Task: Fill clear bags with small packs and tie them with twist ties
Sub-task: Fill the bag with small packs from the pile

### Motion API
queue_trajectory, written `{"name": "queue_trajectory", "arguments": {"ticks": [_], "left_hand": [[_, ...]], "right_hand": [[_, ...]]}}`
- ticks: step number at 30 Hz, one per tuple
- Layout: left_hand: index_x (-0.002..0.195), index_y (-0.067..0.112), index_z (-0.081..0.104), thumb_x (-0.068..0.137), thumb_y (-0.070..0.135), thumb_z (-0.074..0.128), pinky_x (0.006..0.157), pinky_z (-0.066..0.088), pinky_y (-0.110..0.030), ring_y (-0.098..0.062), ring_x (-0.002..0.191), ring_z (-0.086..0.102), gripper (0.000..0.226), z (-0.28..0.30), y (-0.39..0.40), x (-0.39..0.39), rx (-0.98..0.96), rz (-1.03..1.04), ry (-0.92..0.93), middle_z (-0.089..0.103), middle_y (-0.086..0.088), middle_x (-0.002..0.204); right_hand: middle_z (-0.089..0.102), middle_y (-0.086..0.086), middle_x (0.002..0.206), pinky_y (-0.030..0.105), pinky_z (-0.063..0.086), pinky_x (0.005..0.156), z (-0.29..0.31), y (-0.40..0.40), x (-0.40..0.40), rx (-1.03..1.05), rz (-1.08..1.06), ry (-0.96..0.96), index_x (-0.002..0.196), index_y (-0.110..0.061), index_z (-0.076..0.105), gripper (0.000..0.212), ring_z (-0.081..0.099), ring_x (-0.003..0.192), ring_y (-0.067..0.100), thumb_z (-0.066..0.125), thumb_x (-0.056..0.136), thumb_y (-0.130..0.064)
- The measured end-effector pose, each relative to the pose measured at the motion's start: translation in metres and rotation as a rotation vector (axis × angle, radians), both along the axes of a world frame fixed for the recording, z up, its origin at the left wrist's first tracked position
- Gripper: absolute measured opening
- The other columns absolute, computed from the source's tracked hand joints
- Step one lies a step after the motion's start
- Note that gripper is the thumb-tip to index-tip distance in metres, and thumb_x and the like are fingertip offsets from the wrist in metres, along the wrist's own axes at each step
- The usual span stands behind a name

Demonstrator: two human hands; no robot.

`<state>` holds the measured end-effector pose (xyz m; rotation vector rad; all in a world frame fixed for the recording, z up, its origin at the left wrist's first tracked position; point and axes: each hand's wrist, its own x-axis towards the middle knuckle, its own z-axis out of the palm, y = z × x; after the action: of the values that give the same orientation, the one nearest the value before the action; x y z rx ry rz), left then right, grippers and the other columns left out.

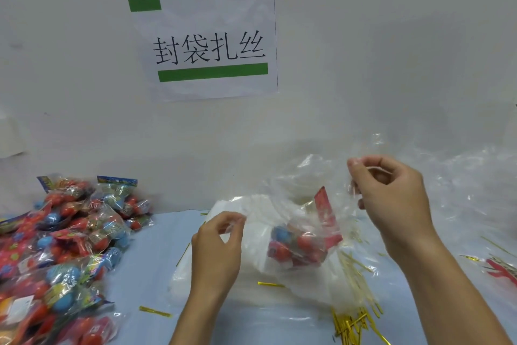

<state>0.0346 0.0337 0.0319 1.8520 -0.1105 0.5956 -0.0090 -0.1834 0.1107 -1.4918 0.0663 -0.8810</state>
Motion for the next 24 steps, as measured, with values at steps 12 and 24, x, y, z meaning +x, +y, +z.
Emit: {"name": "queue_trajectory", "arguments": {"ticks": [12, 24], "left_hand": [[0.072, 0.029, 0.070, 0.091, 0.014, 0.068, 0.065, 0.045, -0.007, 0.004, 0.075, 0.065, 0.024, -0.010, -0.001, 0.004, 0.077, -0.016, 0.006, 0.069, 0.022, 0.073], [0.119, 0.035, 0.053, 0.088, 0.017, 0.067, 0.095, 0.045, -0.021, 0.002, 0.115, 0.056, 0.038, 0.010, -0.008, -0.012, 0.047, -0.258, -0.026, 0.062, 0.018, 0.119]], "right_hand": [[0.061, -0.009, 0.061, 0.020, 0.051, 0.057, 0.014, -0.002, -0.009, 0.284, 0.244, -0.193, 0.084, -0.021, 0.062, 0.015, 0.066, 0.060, 0.011, 0.062, 0.099, -0.019], [0.066, -0.002, 0.065, 0.029, 0.053, 0.067, 0.002, 0.006, -0.001, 0.273, 0.295, -0.041, 0.087, -0.015, 0.063, 0.014, 0.070, 0.065, 0.015, 0.059, 0.100, -0.016]]}}
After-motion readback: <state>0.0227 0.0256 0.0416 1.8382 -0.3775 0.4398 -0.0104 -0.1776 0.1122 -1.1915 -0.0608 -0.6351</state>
